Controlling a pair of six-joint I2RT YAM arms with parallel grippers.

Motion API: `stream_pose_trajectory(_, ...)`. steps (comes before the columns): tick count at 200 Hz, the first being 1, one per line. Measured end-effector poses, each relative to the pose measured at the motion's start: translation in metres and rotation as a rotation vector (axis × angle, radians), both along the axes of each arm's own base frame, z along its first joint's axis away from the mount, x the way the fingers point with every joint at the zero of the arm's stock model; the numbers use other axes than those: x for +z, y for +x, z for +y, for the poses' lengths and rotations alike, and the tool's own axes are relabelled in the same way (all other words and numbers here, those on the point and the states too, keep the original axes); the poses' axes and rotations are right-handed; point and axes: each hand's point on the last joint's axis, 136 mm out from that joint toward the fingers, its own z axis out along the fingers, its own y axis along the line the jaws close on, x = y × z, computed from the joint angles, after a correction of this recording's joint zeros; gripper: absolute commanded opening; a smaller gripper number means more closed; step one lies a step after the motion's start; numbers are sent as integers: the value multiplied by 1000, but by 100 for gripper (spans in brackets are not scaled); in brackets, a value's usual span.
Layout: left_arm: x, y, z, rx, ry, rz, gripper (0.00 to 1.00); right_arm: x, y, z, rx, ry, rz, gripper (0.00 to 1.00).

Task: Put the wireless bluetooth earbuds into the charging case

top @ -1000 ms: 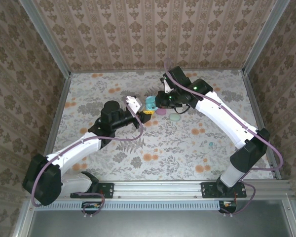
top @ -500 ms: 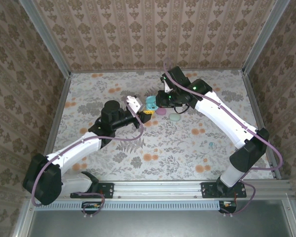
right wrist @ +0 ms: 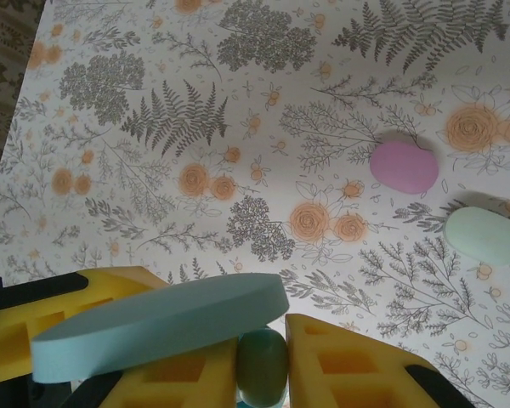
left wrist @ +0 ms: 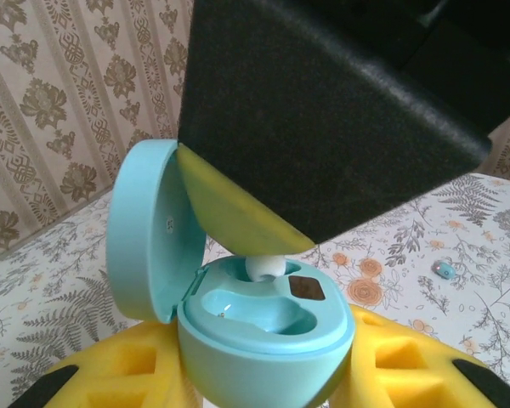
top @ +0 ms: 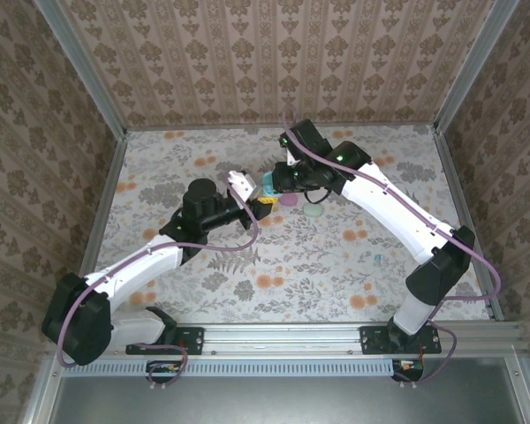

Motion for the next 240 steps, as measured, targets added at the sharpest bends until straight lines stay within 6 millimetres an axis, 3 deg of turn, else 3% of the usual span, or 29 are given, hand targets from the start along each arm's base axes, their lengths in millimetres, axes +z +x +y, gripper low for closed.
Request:
stream_pose_trajectory(151,1,2,1,11,-2,-5,28,-4,-1,-5,1,-73,-22,22)
stream_pose_trajectory(240,3,2,1,14,-7,-12,28,-3,-2,-2,11,-59,-18,31)
